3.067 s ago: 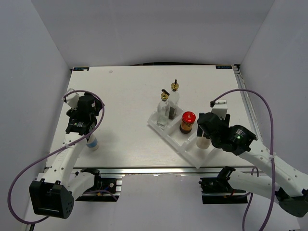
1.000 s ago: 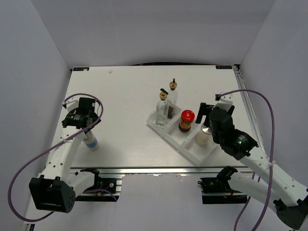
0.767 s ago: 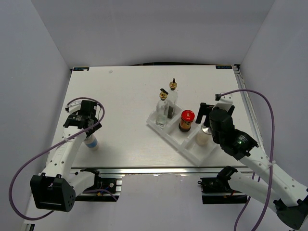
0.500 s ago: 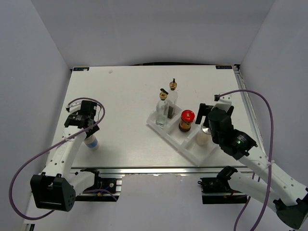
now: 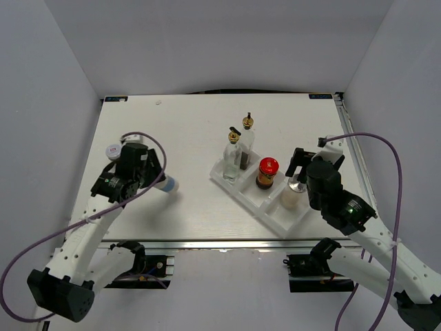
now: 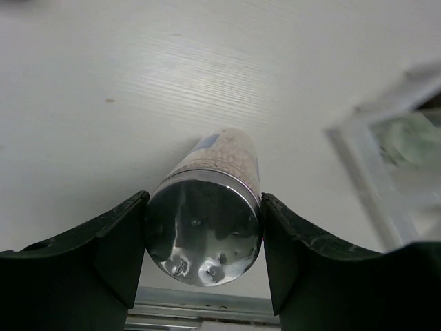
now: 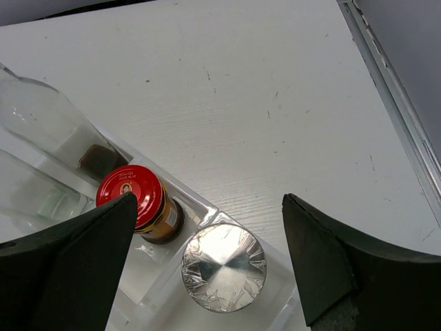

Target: Organize the condiment bottles

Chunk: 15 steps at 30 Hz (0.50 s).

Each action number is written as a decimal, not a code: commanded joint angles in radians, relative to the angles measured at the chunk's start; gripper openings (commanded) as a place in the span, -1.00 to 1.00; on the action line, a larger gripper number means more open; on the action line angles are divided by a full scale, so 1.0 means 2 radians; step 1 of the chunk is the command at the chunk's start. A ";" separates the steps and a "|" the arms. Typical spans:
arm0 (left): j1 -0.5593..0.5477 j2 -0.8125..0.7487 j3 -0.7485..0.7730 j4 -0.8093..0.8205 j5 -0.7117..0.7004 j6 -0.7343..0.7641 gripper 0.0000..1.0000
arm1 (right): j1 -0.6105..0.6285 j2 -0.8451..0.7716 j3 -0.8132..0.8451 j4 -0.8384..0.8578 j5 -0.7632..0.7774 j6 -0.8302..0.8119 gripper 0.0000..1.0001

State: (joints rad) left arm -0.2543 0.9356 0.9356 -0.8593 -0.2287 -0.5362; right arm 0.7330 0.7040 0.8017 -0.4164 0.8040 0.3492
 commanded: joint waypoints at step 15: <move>-0.462 0.198 0.184 0.027 -0.122 0.044 -1.00 | -0.004 -0.038 0.006 -0.039 0.085 0.059 0.79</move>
State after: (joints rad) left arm -1.0843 1.2633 1.2049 -0.8204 -0.3809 -0.4900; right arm 0.7284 0.6655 0.8017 -0.4992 0.9241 0.4255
